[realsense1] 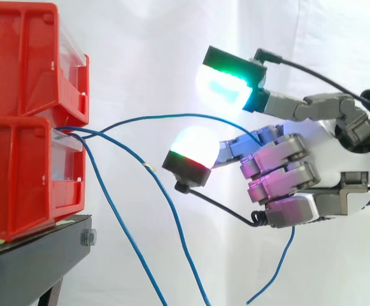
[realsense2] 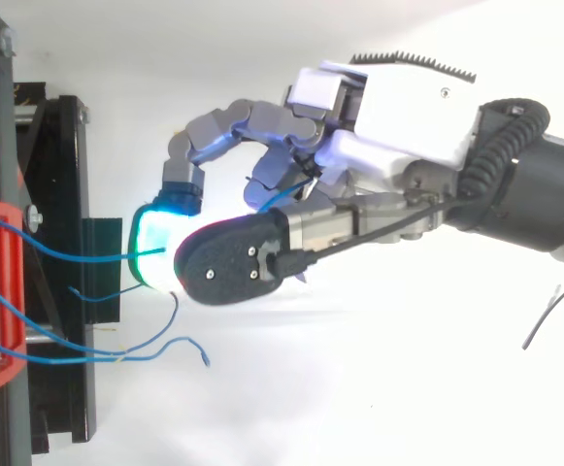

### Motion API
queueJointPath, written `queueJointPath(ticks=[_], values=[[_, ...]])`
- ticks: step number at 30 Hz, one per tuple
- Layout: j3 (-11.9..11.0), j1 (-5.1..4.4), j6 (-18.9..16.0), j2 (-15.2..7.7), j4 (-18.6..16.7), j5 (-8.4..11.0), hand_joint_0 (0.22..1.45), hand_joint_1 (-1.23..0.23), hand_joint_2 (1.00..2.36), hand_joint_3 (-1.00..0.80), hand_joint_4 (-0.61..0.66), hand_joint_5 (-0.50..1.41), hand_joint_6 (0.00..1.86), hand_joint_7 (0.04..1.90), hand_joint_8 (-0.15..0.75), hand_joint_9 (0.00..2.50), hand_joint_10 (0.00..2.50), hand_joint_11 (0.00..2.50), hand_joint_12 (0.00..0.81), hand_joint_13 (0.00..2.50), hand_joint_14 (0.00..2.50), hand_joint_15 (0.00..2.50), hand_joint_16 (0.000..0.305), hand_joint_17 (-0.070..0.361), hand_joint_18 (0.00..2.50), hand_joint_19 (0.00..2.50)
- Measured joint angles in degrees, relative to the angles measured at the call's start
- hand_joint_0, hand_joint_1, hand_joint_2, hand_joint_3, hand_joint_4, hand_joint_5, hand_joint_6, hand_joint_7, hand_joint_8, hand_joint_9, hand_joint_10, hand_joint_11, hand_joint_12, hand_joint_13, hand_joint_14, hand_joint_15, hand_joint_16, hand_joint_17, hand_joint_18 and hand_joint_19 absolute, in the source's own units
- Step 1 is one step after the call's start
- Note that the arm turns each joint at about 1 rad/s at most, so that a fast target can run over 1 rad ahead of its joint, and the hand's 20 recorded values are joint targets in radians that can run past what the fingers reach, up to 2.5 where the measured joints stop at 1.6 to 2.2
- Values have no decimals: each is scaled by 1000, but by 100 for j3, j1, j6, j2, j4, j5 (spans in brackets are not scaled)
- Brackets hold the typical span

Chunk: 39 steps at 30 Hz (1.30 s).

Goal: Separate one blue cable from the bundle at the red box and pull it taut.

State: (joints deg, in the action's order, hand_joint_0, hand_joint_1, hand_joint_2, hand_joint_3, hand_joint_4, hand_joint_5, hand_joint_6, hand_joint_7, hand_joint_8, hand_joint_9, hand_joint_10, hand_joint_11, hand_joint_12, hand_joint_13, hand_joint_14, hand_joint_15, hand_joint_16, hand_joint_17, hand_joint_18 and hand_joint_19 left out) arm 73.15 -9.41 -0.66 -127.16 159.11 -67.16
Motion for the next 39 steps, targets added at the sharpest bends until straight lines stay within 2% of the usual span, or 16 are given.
queueJointPath(ticks=[8,14,18,20,21,23,26,27,28,32,35,39], values=[[-9,-36,9,31,188,-40,611,-725,1022,-214,235,-206,838,1036,591,1703,2500,2500,510,1839,2500,1544,150,112,2452,686],[-10,-42,27,33,177,-40,630,-756,1020,-250,218,-213,841,1005,572,1666,2500,2500,496,1805,2500,1565,153,115,2449,754],[-11,-44,33,34,162,-37,629,-752,1018,-271,245,-214,841,1044,564,1650,2500,2500,501,1802,2500,1494,156,117,2451,735],[-8,-44,36,33,150,-36,585,-653,1000,-487,286,-215,858,1063,552,1633,2500,2500,497,1799,2500,1450,159,119,2461,745],[-7,-44,37,33,147,-35,572,-619,1000,-500,292,-214,859,1060,550,1632,2500,2500,502,1805,2500,1446,162,122,2467,744],[-7,-44,38,33,141,-31,539,-461,1000,-500,304,-214,861,1051,546,1633,2500,2500,498,1819,2500,1386,166,125,2499,730],[-7,-44,39,31,139,-27,557,-363,1000,-500,293,-213,858,1045,546,1629,2500,2500,495,1811,2500,1381,158,119,2480,712],[-7,-44,39,31,139,-25,567,-371,1000,-500,288,-213,857,1048,543,1626,2500,2500,494,1808,2500,1358,158,119,2471,711],[-7,-44,40,31,138,-23,597,-440,1000,-500,278,-214,855,1062,540,1597,2500,2500,496,1801,2500,1364,159,119,2446,722],[-5,-44,36,32,138,-18,601,-641,1019,-254,239,-219,859,1067,537,1526,2500,2500,490,1775,2500,1350,156,117,2412,726],[-5,-44,24,32,138,-17,607,-681,1021,-225,222,-220,859,1062,594,1561,2500,2500,476,1780,2500,1308,151,113,2417,692],[-4,-44,24,33,138,-16,621,-705,1020,-253,218,-220,860,1030,609,1589,2500,2500,464,1785,2500,1297,152,114,2437,708]])
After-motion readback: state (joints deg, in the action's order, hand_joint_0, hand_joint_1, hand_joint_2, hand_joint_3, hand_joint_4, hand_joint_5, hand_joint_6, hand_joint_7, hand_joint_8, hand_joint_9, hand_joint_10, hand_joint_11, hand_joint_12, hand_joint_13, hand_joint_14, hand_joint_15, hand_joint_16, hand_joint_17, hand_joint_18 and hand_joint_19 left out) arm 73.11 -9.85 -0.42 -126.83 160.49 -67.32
